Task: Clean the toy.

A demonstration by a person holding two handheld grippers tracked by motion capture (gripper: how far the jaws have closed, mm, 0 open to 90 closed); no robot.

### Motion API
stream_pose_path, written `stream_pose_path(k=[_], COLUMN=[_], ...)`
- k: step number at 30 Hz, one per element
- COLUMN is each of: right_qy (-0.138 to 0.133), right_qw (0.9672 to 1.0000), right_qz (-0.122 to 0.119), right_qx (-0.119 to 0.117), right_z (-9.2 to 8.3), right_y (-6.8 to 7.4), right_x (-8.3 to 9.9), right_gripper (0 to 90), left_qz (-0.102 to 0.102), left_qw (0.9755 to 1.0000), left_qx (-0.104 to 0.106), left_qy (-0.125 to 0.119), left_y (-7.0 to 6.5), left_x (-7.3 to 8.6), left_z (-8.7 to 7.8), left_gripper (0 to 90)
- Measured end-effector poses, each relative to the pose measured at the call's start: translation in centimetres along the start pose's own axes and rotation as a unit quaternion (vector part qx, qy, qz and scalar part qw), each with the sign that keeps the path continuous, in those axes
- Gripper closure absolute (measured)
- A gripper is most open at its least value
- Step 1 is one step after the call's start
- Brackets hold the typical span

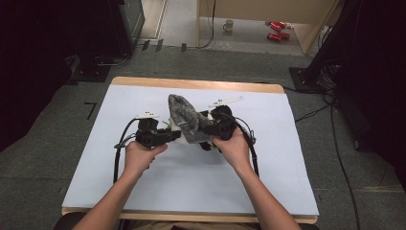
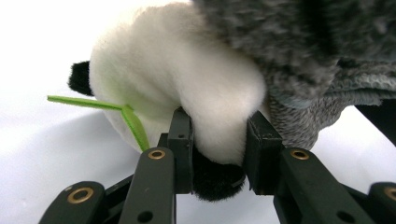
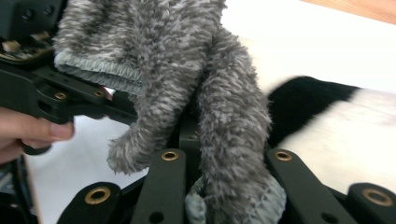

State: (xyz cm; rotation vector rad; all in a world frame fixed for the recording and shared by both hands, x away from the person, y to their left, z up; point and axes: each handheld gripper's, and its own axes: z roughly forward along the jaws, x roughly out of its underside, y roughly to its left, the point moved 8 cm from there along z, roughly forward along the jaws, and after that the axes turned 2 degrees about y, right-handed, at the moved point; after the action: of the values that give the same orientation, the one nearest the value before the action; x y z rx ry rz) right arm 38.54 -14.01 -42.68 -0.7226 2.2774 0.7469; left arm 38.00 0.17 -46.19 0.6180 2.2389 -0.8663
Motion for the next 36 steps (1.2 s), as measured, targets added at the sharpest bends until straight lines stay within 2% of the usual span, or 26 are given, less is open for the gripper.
stream_pose_path(k=[8,19,26,33,36], right_qy=[0.002,-0.017,-0.028,-0.036,-0.050], right_qw=[0.9999,0.9984,0.9953,0.9909,0.9899], right_qz=[0.014,0.044,0.074,0.099,0.106], right_qx=[0.009,0.030,0.054,0.084,0.080], right_z=[-1.2,-4.5,-7.0,-8.9,-9.9], right_y=[-1.3,-3.5,-5.9,-8.4,-8.6], right_x=[0.5,1.3,2.5,3.1,2.6], right_gripper=[77.6,77.9,77.7,78.1,78.5], left_qz=[0.005,0.006,-0.001,-0.014,-0.019], left_qw=[1.0000,0.9999,0.9998,0.9997,0.9996], left_qx=[0.007,0.015,0.015,0.015,0.015], left_qy=[-0.003,-0.004,-0.008,-0.015,-0.018], left_y=[0.0,0.3,0.5,0.9,0.9], left_x=[-0.2,-0.8,-1.1,-1.4,-1.5], left_z=[0.2,0.2,0.3,0.1,0.1], left_gripper=[68.4,68.4,68.4,68.5,68.5])
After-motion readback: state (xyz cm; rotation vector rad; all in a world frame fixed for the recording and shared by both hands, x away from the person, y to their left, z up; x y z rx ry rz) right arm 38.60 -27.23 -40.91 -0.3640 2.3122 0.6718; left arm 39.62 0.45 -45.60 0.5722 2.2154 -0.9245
